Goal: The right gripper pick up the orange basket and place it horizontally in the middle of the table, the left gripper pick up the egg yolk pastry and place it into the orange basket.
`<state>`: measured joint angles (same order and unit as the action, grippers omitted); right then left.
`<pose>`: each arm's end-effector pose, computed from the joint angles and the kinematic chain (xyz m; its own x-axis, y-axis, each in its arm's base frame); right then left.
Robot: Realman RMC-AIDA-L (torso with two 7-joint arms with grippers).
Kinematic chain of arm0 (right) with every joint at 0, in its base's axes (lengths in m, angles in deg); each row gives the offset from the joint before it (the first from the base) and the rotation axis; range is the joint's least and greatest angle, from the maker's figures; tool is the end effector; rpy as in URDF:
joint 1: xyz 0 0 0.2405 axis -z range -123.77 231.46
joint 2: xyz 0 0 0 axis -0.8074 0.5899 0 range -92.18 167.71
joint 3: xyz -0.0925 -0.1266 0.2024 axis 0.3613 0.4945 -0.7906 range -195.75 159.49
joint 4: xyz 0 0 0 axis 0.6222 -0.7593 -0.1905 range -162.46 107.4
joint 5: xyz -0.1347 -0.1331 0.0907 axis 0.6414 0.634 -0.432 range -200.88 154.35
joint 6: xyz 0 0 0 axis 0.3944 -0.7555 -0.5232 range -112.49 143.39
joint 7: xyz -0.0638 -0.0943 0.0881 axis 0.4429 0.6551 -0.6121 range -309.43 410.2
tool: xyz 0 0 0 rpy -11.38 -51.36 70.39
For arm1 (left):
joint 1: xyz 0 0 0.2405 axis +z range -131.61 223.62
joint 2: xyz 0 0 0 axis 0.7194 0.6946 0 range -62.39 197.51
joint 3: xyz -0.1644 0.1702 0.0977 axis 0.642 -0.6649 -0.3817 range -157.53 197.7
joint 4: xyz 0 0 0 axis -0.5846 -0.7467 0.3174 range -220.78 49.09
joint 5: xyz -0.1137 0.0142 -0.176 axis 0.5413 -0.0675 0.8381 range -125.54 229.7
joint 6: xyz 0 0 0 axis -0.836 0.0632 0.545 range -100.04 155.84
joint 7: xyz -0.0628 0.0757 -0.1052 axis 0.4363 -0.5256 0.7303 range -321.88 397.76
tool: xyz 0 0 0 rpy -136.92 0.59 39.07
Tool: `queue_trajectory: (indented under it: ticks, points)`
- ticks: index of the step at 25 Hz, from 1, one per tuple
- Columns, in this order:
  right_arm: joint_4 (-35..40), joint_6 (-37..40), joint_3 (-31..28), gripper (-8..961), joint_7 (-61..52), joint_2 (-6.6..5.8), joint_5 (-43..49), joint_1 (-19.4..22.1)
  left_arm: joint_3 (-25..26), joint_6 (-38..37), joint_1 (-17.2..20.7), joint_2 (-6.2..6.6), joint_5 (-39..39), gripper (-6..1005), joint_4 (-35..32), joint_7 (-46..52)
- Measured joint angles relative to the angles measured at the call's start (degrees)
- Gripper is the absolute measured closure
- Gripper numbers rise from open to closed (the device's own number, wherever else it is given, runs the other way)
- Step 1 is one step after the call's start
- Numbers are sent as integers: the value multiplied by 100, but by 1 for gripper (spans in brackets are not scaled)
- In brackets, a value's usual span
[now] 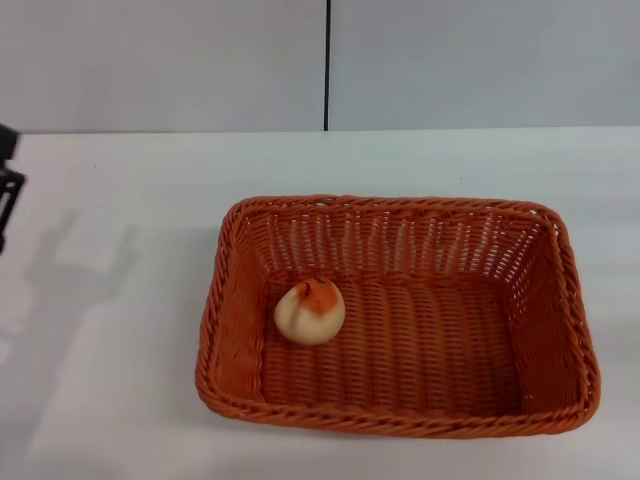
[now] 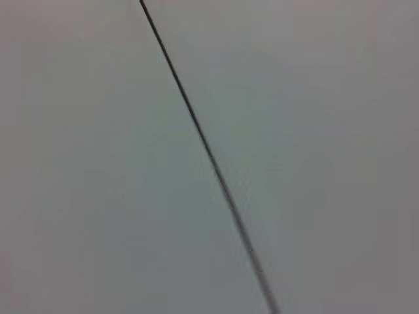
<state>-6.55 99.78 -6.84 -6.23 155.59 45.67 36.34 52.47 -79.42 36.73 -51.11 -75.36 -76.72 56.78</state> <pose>0.3743 0.2819 0.1201 0.3694 0.2602 -0.8921 -0.8962 -0.1539 -0.4160 -0.3129 0.2036 0.0153 0.4420 -0.4024 0.8017 0.7442 -0.3345 -0.5782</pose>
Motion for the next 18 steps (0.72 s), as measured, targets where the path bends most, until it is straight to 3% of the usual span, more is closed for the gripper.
queue_trajectory:
  ticks: [2, 4, 5, 8, 18]
  points:
    - [-23, 85, -130, 507, 250, 43, -67, 30, 0, 0, 0, 0, 0, 204, 0, 0]
    - [-251, 327, -411, 508, 986, 96, -325, 72, 280, 7, 254, -7, 0, 198, 251, -749]
    - [-589, 537, -573, 508, 1673, 92, -594, 94, 287, 6, 282, -7, 0, 198, 267, -804]
    - [-764, 628, -628, 508, 2063, 86, -746, 120, 293, 5, 314, -9, 2, 198, 278, -841]
    - [-893, 598, -678, 509, 2147, 92, -782, 255, 266, 40, 377, -18, 1, 198, 285, -802]
